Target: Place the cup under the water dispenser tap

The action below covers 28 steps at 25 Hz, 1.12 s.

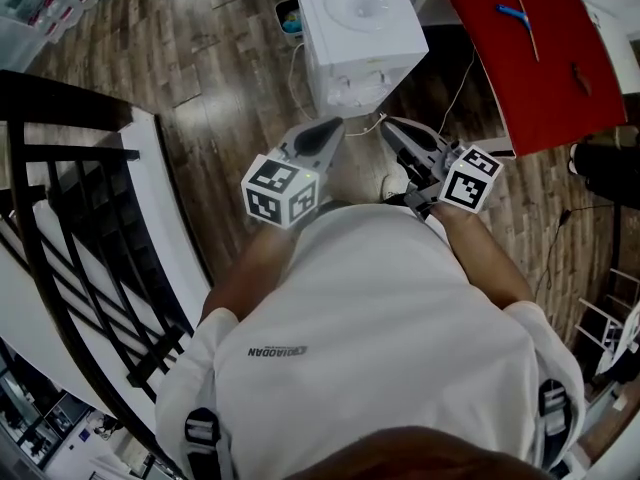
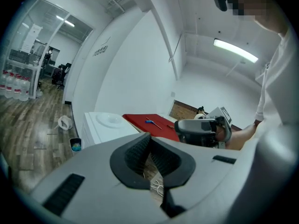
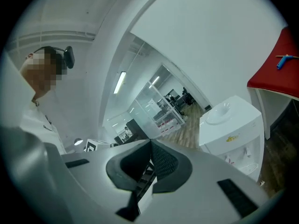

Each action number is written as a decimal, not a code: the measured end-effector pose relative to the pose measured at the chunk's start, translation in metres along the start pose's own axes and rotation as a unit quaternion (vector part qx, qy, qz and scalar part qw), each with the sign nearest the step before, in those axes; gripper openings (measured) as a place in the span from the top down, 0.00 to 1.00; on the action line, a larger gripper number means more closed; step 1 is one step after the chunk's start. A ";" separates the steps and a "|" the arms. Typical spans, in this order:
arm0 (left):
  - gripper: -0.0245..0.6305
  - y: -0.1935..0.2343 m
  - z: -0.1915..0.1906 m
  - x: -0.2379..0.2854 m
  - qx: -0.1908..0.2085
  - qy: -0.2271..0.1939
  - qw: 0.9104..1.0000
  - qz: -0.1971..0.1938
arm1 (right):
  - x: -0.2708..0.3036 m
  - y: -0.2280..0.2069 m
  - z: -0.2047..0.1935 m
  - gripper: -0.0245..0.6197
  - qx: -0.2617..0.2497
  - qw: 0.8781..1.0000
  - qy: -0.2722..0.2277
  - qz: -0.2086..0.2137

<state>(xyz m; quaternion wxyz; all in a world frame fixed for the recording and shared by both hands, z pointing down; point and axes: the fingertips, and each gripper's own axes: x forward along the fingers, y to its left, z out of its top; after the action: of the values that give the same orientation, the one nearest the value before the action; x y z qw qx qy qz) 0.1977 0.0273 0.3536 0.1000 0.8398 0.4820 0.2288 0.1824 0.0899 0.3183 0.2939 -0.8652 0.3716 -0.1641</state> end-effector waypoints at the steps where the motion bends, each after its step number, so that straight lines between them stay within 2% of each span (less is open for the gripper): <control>1: 0.97 -0.001 0.000 0.001 0.000 -0.001 1.000 0.004 | -0.001 0.000 0.001 0.93 0.000 1.000 0.003 0.007; 5: 0.97 -0.011 0.004 0.010 -0.002 -0.012 1.000 0.027 | -0.013 0.002 0.014 0.93 -0.019 0.999 0.012 0.043; 13: 0.97 -0.060 0.026 0.041 0.000 -0.061 0.995 0.077 | -0.073 -0.034 0.034 0.93 -0.087 0.995 0.050 0.024; 18: 0.97 -0.099 0.018 0.062 0.000 -0.065 0.993 0.103 | -0.118 -0.047 0.035 0.93 -0.115 0.991 0.068 0.024; 24: 0.97 -0.134 -0.008 0.084 -0.053 -0.065 0.989 0.124 | -0.162 -0.069 0.022 0.93 -0.095 0.991 0.085 0.037; 26: 0.97 -0.143 -0.017 0.086 -0.054 -0.058 0.987 0.136 | -0.175 -0.073 0.017 0.93 -0.095 0.991 0.089 0.035; 28: 0.97 -0.149 -0.022 0.083 -0.047 -0.051 0.986 0.150 | -0.184 -0.075 0.015 0.93 -0.118 0.988 0.093 0.025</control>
<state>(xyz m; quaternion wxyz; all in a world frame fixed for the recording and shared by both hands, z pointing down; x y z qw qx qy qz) 0.1090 0.1744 0.3389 0.1281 0.9078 0.3333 0.2202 0.1081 0.2733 0.3420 0.1576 -0.8650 0.4362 -0.1916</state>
